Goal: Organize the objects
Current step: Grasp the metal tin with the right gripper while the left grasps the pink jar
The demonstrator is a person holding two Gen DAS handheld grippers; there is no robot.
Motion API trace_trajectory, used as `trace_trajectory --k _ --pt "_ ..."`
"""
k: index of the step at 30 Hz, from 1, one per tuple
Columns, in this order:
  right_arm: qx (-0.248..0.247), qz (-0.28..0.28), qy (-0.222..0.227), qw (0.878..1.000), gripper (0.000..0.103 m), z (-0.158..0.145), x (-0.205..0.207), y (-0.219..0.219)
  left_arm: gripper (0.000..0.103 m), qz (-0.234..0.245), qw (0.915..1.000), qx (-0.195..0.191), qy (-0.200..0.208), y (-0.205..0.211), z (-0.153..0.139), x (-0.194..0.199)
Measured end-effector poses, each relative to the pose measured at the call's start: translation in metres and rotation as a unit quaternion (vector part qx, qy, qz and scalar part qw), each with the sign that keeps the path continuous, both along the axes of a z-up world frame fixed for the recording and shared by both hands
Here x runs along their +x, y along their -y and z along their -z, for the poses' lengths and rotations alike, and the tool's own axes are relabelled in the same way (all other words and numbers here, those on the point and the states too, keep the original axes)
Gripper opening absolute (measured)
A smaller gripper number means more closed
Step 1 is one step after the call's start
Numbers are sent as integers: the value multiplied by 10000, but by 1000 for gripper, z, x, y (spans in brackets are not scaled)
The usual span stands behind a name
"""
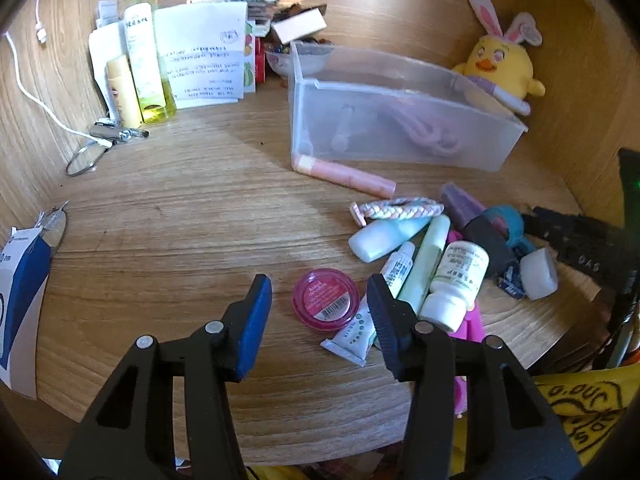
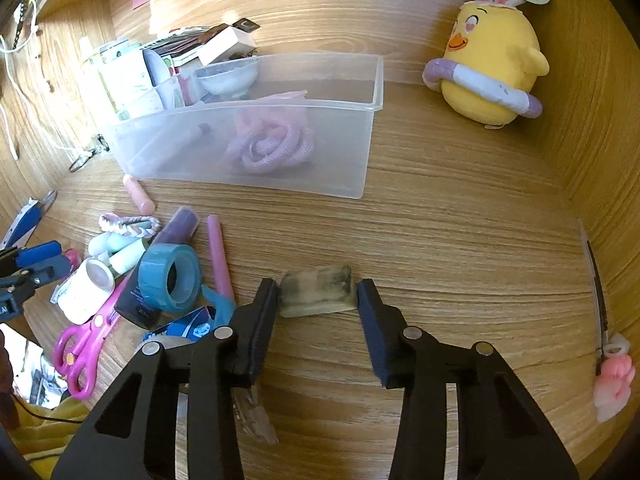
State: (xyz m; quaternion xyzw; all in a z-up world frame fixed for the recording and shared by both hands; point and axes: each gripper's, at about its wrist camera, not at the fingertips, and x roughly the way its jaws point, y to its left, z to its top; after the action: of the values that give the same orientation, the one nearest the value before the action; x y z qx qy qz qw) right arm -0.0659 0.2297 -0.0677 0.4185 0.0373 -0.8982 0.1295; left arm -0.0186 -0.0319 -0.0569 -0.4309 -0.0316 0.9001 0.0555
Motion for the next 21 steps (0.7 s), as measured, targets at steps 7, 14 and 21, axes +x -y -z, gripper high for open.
trace_trajectory --k 7,14,21 --pt "-2 30 -12 10000 38 0 0 1 40 -115 9998 137 122 11 6 -5" --pt "-78 42 -41 10000 38 -3 -3 -2 35 -287 9996 -28 33 17 6 -7" --pt "-281 17 -189 9994 38 -19 -7 -6 35 -222 9995 35 -241 15 -13 -15"
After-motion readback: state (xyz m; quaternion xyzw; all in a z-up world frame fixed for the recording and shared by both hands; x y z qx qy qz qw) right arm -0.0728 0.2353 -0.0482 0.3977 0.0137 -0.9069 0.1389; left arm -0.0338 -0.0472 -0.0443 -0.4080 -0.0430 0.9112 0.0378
